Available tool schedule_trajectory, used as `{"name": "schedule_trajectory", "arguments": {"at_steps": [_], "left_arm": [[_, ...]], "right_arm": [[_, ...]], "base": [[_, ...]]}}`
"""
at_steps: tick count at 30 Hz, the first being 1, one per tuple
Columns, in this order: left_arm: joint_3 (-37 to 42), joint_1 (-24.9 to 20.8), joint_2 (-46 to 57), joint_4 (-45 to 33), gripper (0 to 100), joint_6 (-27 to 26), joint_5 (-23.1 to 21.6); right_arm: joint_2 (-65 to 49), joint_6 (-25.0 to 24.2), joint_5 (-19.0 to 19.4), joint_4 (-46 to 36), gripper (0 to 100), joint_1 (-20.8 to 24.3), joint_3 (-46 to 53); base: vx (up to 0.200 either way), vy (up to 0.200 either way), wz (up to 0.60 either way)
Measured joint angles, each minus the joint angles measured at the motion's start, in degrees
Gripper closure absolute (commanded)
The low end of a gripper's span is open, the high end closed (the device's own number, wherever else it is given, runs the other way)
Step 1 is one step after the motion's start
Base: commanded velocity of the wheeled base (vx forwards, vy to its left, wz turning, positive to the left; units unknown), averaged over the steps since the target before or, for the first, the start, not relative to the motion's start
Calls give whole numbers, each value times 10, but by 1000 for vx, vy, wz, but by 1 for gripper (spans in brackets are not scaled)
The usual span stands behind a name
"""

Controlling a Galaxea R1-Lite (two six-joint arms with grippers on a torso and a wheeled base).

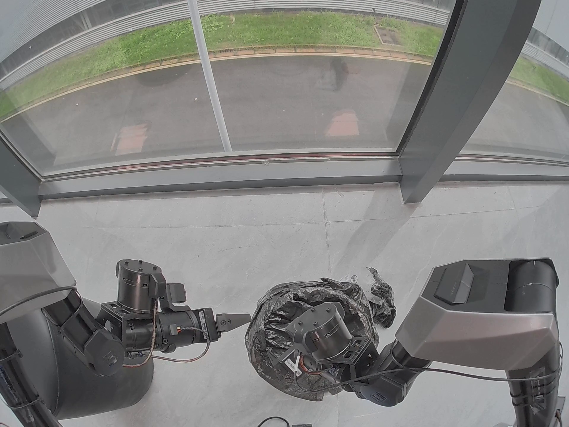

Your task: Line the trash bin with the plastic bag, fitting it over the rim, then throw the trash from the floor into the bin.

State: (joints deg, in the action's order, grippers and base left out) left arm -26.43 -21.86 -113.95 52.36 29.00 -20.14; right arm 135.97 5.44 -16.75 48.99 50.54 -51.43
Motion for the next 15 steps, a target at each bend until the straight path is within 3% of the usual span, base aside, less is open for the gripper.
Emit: {"name": "schedule_trajectory", "arguments": {"at_steps": [15], "left_arm": [[-2,0,-11,1,0,0,1]], "right_arm": [[50,-1,17,-7,0,-27,-19]], "base": [[0,0,0]]}}
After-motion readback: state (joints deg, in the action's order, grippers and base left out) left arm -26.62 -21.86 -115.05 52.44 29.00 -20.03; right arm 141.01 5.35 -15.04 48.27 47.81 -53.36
